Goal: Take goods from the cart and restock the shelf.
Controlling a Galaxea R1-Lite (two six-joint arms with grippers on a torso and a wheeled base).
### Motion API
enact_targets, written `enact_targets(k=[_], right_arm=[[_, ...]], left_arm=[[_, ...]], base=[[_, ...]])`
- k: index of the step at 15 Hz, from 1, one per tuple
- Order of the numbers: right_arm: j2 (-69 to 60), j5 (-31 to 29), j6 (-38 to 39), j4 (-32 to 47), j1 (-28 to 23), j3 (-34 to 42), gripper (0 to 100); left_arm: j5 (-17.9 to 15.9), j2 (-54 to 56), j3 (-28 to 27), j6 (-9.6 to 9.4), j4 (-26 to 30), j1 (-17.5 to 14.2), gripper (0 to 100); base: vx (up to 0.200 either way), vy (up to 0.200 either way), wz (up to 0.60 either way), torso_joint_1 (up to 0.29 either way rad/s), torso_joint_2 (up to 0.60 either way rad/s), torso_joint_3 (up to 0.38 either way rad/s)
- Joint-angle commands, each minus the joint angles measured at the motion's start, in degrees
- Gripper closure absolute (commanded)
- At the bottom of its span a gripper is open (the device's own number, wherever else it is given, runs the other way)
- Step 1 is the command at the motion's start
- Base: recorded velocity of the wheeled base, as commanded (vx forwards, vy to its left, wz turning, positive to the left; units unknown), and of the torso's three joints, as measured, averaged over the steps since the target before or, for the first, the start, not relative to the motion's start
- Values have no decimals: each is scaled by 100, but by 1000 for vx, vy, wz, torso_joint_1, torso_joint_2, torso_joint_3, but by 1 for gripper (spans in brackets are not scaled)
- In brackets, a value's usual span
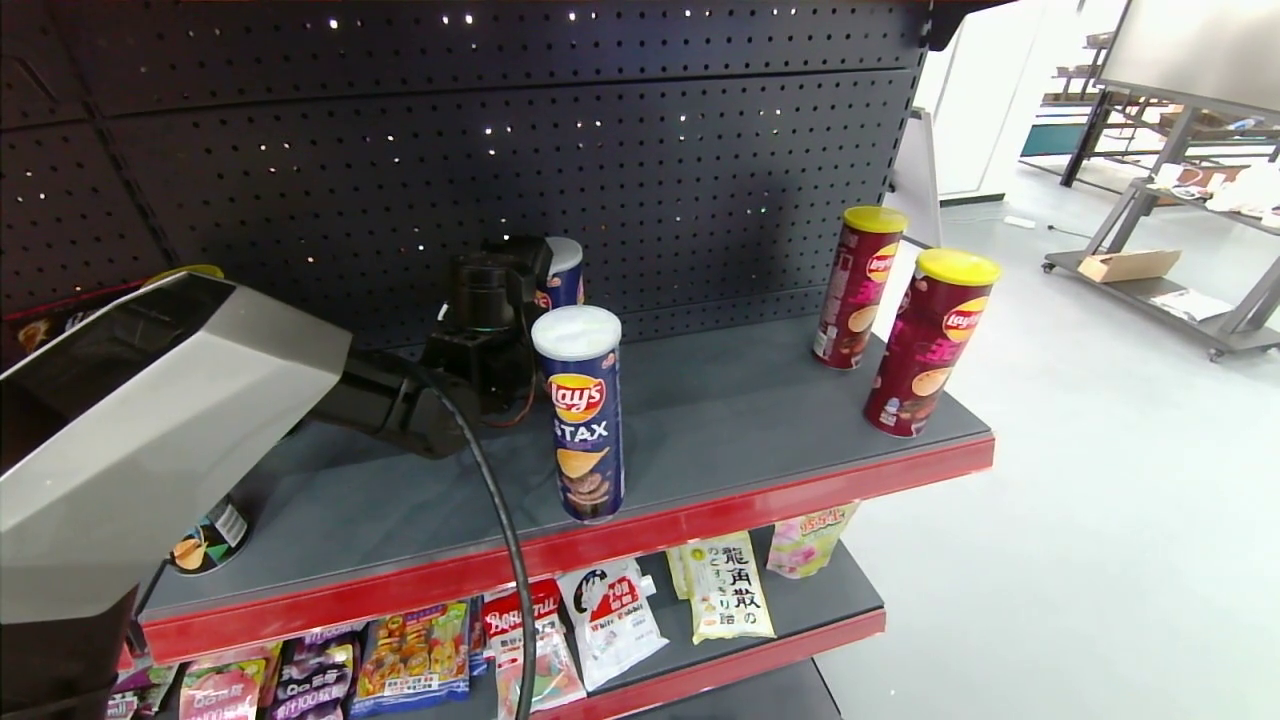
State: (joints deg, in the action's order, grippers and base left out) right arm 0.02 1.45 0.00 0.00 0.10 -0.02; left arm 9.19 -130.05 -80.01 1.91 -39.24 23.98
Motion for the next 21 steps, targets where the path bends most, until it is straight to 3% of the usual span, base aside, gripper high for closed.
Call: enact_targets(k=[1,4,5,11,13,15,21], right_arm=[[-2,4,0,0,-1,-6,0],[-2,4,0,0,-1,-6,0],[-2,4,0,0,-1,2,0],[-2,4,0,0,-1,-6,0],[-2,4,0,0,8,-6,0],[-2,4,0,0,-1,2,0],[-2,4,0,0,8,-6,0]], left_arm=[[-14,-12,-6,-16,39,2,100],[4,-12,-6,-16,31,-7,100],[-5,-12,-6,-7,31,2,0],[-23,270,117,20,92,-7,0],[-31,498,284,2,338,-25,0],[-119,999,635,-7,962,-122,0],[-260,1693,1435,-24,1156,-236,0]], base=[[0,0,0,0,0,0],[0,0,0,0,0,0],[0,0,0,0,0,0],[0,0,0,0,0,0],[0,0,0,0,0,0],[0,0,0,0,0,0],[0,0,0,0,0,0]])
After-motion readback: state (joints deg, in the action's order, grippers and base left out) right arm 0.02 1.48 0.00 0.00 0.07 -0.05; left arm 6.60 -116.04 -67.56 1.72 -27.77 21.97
